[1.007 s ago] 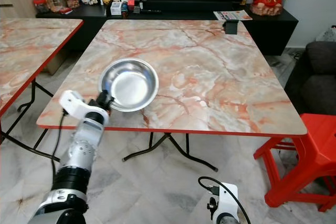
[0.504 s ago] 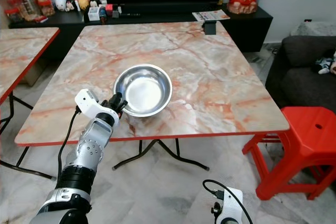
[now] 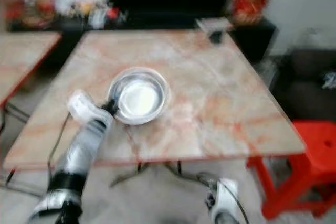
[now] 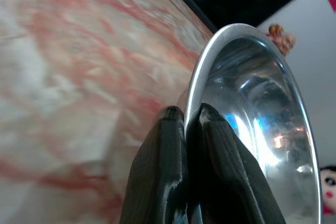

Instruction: Setting the table

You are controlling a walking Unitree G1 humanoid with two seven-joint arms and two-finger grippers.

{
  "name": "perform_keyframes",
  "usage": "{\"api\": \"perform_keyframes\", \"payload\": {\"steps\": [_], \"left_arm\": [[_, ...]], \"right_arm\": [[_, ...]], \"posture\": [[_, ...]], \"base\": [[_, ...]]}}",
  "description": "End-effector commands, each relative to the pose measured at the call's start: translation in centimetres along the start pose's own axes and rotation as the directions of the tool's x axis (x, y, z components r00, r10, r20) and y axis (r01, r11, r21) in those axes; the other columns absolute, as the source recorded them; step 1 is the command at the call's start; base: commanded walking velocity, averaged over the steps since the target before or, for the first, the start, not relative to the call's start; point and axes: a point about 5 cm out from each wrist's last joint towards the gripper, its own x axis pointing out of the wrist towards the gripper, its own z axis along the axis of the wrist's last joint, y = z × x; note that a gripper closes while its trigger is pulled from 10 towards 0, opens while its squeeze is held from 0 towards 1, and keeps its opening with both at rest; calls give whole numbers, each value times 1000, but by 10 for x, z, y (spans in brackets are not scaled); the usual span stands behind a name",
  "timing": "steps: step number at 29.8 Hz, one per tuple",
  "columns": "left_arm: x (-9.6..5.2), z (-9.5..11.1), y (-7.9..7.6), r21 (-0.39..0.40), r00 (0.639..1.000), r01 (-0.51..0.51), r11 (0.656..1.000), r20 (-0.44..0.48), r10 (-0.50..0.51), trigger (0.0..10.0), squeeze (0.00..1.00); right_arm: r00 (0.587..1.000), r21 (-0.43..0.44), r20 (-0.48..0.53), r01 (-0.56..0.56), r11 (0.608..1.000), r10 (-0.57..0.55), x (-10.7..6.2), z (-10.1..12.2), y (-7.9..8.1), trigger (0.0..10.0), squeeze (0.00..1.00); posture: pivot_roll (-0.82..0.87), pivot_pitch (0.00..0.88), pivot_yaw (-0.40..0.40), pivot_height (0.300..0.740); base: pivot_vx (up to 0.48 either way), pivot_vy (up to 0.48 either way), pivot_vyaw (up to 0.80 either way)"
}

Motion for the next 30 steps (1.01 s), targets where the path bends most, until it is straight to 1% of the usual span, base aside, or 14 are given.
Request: {"api": "perform_keyframes", "payload": {"steps": [1, 4, 5, 6, 7, 8, 10, 12, 14, 17, 20, 23, 25, 30], "left_arm": [[3, -2, -19, 34, 997, 73, 997, -23, -73, 10000, 0], [1, -5, -23, 40, 992, 115, 993, -57, -113, 10000, 0], [-1, -12, -28, 64, 978, 175, 983, -124, -166, 10000, 0], [-1, -12, -28, 64, 978, 175, 983, -124, -166, 10000, 0], [-5, -19, -30, 93, 958, 229, 969, -198, -207, 10000, 0], [-9, -21, -30, 99, 949, 243, 965, -228, -216, 10000, 0], [-10, -21, -29, 109, 950, 238, 965, -232, -208, 10000, 0], [-10, -25, -18, 207, 955, 168, 964, -276, -107, 10000, 0], [-10, -27, -12, 235, 952, 124, 964, -301, -49, 10000, 0], [-11, -28, -12, 233, 942, 134, 963, -331, -51, 10000, 0], [-13, -35, -17, 224, 919, 170, 960, -388, -72, 10000, 0], [-13, -37, -24, 182, 904, 196, 964, -414, -105, 10000, 0], [-14, -40, -33, 124, 889, 222, 967, -432, -149, 10000, 0], [-9, -42, -41, 66, 890, 199, 978, -430, -152, 10000, 0]], "right_arm": [[1000, -8, -15, 19, 1000, -19, -1, -3, -8, 10000, 0], [1000, -12, -13, 17, 1000, -17, -1, -3, -7, 10000, 0], [1000, -14, -15, 15, 1000, -16, -1, -4, -7, 10000, 0], [1000, -14, -15, 15, 1000, -16, -1, -4, -7, 10000, 0], [1000, -15, -16, 14, 1000, -14, -1, -4, -6, 10000, 0], [1000, -14, -17, 13, 1000, -13, -1, -5, -5, 10000, 0], [1000, -14, -18, 12, 1000, -12, -1, -5, -5, 10000, 0], [1000, -15, -22, 10, 1000, -10, -2, -6, -4, 10000, 0], [1000, -15, -24, 9, 1000, -9, -2, -7, -4, 10000, 0], [1000, -16, -26, 7, 1000, -7, -2, -7, -3, 10000, 0], [1000, -16, -29, 3, 1000, -4, -2, -8, -2, 10000, 0], [1000, -13, -29, 4, 1000, -4, -2, -9, -1, 10000, 0], [1000, -10, -29, 4, 1000, -4, -2, -9, -1, 10000, 0], [1000, -4, -30, 4, 1000, -4, -2, -10, 1, 10000, 0]], "posture": [[-3, 0, 9, 740], [-1, 0, 9, 740], [-1, 0, 9, 740], [-1, 0, 9, 740], [1, 0, 11, 740], [-1, 0, 13, 740], [1, 0, 15, 740], [4, 0, 16, 740], [5, 0, 16, 740], [8, 0, 18, 740], [7, 0, 20, 740], [5, 0, 27, 740], [5, 0, 28, 740], [0, 0, 37, 740]], "base": [[0, 0, 0], [0, 0, 0], [0, 0, 0], [0, 0, 0], [0, 0, 0], [0, 0, 0], [0, 0, 0], [0, 0, 0], [0, 0, 0], [0, 0, 0], [0, 0, 0], [0, 0, 0], [0, 0, 0], [0, 0, 0]]}}
